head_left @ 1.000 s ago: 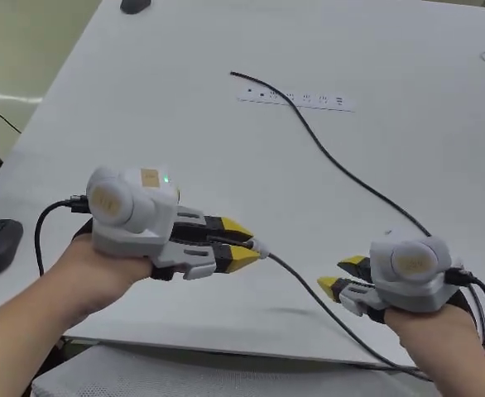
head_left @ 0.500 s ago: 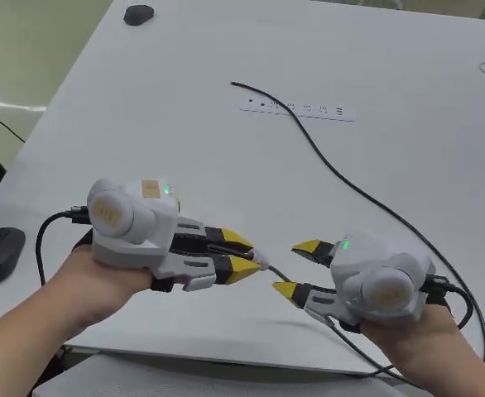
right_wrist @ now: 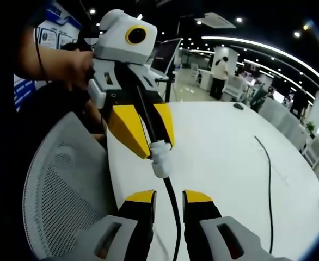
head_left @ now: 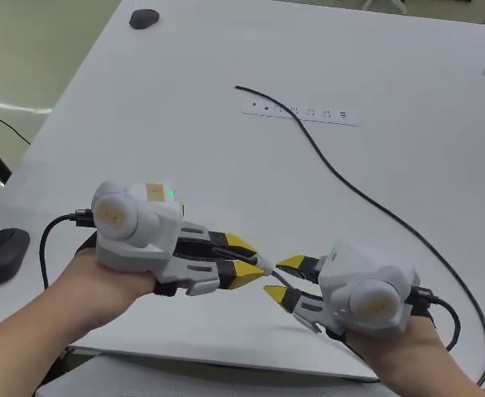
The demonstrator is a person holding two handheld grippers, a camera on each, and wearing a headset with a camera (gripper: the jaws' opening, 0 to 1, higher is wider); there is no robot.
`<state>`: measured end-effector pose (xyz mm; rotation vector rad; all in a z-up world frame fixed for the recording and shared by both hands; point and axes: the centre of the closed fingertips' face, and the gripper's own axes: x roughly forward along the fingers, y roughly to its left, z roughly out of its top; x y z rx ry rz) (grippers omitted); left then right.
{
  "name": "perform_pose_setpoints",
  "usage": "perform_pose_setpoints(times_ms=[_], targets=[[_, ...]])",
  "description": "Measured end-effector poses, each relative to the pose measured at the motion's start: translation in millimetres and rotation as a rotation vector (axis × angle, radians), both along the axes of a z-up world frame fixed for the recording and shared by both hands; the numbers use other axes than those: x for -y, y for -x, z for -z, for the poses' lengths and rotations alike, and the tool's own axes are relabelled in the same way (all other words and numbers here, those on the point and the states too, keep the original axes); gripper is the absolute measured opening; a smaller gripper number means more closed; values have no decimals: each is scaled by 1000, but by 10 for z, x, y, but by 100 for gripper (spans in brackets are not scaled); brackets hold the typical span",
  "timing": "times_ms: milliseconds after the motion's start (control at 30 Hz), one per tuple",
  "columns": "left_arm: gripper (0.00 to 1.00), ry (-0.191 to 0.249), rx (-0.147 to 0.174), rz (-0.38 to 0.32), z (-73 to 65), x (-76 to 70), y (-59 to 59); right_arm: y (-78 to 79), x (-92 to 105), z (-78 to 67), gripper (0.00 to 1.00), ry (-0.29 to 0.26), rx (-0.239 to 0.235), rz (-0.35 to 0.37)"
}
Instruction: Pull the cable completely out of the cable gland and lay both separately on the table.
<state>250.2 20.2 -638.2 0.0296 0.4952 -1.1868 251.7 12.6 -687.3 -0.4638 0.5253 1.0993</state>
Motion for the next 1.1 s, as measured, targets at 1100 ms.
perform_pose_setpoints(times_ms=[1100], targets=[[15,26,-3,-17,-40,15,-26,-84,256,201,0,-26,-111,142]])
